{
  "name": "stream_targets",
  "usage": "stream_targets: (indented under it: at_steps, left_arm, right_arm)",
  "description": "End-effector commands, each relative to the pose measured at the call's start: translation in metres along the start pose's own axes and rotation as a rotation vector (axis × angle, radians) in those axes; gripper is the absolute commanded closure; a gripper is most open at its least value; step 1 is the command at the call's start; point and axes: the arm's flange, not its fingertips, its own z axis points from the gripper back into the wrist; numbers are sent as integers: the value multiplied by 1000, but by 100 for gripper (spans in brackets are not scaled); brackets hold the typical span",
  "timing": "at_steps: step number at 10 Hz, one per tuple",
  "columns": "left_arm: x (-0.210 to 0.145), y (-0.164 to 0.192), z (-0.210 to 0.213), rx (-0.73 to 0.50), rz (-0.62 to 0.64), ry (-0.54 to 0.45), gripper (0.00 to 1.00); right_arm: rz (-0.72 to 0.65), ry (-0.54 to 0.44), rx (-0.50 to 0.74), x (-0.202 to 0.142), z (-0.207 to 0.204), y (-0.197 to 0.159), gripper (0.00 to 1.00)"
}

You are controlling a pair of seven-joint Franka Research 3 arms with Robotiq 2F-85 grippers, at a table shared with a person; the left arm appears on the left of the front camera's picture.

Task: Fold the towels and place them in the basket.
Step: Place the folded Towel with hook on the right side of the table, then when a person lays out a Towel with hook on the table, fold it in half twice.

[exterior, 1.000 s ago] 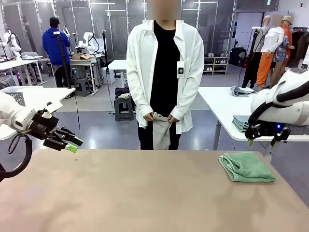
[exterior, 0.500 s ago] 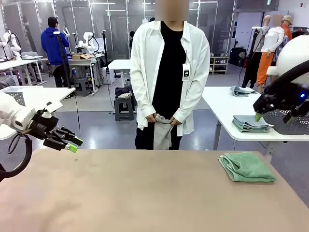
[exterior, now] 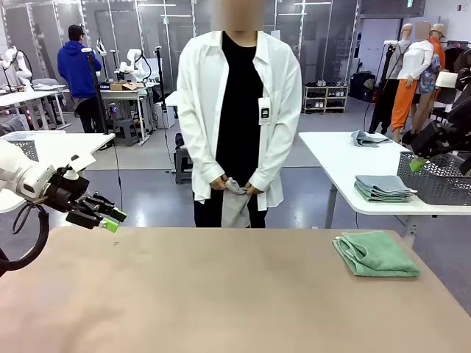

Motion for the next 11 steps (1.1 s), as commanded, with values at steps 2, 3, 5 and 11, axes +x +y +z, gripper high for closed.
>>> stream_targets:
  at_steps: [2,3,5,11]
  left_arm:
    - [2,-1,1,3,-3,1,38]
    - [2,-1,1,3,-3,1,38]
    - [2,-1,1,3,-3,1,38]
    - [2,-1,1,3,-3,1,38]
  right_arm:
    - [-14,3,-2,7,-5,-1,0]
    - [-14,3,-2,7,-5,-1,0]
    - [-14,3,-2,7,-5,-1,0]
    - [-14,3,-2,7,-5,-1,0]
